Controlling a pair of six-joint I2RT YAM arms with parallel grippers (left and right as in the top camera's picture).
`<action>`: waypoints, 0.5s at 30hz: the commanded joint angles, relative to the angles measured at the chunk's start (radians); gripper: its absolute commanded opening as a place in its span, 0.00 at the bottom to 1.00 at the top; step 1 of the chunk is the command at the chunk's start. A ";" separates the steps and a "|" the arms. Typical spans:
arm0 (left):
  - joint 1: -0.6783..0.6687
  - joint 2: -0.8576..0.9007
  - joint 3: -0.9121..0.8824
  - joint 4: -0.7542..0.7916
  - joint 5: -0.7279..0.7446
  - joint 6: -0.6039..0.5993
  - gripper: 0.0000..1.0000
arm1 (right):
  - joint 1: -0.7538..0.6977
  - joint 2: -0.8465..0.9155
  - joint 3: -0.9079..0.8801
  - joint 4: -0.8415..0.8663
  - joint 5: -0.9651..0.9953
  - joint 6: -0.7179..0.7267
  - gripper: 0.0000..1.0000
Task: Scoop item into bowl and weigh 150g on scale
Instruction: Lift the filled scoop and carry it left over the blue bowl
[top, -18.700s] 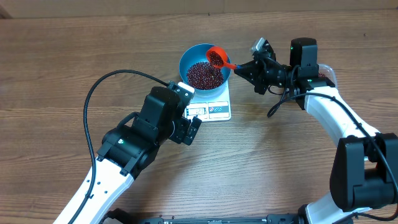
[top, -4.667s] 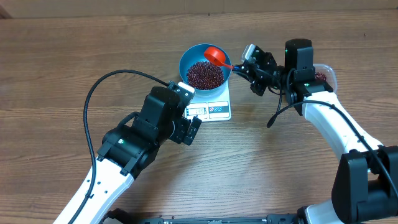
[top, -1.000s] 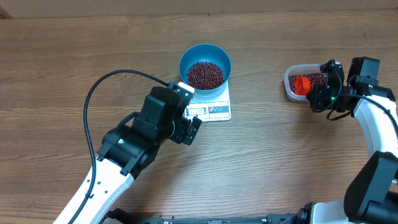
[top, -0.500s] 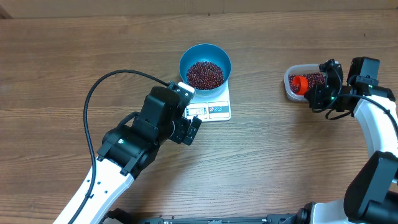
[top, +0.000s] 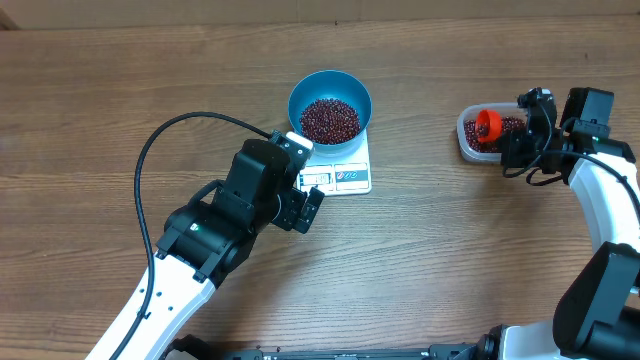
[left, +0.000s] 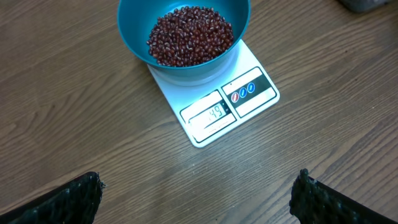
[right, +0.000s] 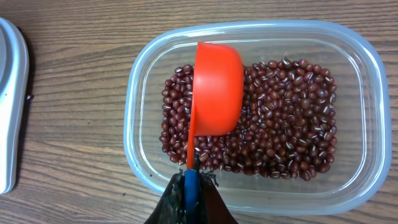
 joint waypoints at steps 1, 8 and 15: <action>-0.006 0.005 -0.006 0.003 -0.005 -0.007 1.00 | -0.001 -0.017 0.047 0.006 0.016 -0.011 0.04; -0.006 0.005 -0.006 0.003 -0.005 -0.007 1.00 | -0.001 -0.102 0.064 -0.016 0.017 -0.086 0.04; -0.006 0.005 -0.006 0.002 -0.005 -0.007 0.99 | -0.001 -0.193 0.064 -0.029 0.016 -0.186 0.04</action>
